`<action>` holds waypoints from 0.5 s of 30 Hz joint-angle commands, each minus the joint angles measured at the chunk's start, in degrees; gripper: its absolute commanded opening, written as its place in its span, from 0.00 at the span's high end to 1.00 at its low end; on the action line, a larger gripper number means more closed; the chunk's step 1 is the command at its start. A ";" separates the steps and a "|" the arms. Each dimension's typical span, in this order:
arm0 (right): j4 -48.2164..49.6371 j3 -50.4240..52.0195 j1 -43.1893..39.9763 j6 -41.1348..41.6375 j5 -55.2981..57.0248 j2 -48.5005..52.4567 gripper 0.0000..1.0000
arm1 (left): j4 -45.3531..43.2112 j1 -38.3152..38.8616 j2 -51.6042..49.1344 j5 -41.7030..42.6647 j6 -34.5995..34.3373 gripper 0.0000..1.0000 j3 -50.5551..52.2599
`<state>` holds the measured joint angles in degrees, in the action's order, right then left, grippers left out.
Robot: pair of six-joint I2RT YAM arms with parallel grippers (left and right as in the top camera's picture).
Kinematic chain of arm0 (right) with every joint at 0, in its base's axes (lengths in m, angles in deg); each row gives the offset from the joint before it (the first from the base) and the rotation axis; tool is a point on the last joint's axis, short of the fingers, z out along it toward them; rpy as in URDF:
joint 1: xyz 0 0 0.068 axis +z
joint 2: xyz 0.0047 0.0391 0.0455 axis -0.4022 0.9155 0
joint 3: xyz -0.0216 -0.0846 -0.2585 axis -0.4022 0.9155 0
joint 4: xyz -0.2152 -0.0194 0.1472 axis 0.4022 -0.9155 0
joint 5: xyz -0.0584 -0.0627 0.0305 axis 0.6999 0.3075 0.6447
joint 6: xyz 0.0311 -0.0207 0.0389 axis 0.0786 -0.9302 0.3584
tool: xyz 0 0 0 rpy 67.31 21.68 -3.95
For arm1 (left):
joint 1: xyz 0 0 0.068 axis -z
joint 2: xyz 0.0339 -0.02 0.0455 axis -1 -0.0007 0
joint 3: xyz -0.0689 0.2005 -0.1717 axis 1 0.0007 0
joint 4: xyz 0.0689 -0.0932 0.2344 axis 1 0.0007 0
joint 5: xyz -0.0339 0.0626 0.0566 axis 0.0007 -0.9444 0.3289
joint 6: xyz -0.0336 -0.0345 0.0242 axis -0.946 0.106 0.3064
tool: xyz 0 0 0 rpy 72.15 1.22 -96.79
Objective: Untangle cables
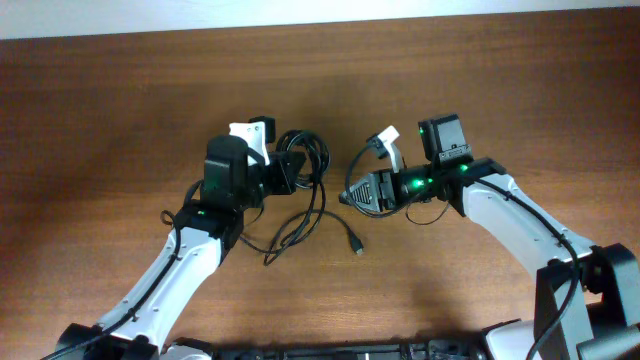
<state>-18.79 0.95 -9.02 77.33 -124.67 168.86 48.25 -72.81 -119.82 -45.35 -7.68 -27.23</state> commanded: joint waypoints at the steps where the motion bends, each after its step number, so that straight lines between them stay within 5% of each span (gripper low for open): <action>1: 6.80 -0.31 0.39 0.24 1.11 -0.61 0.38 | -1.90 -0.11 0.07 12.74 7.78 1.00 -0.22; 6: 17.20 -0.31 0.39 9.51 5.70 -0.61 0.39 | -0.70 -0.07 0.07 18.16 7.89 1.00 -0.22; 11: 18.60 -0.31 0.72 10.12 5.22 -0.61 0.56 | -0.35 -0.07 0.07 22.10 7.85 1.00 -0.22; 14: 18.60 -0.31 1.42 10.10 3.85 -0.61 0.96 | 0.87 -0.02 0.07 23.37 7.87 1.00 -0.22; 15: 18.60 -0.31 1.40 10.10 3.08 -0.61 0.96 | 1.60 -0.09 0.07 23.15 7.87 1.00 -0.22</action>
<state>-0.39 1.08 -8.08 87.30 -120.45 168.83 48.91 -72.88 -119.84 -25.51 -0.69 -27.23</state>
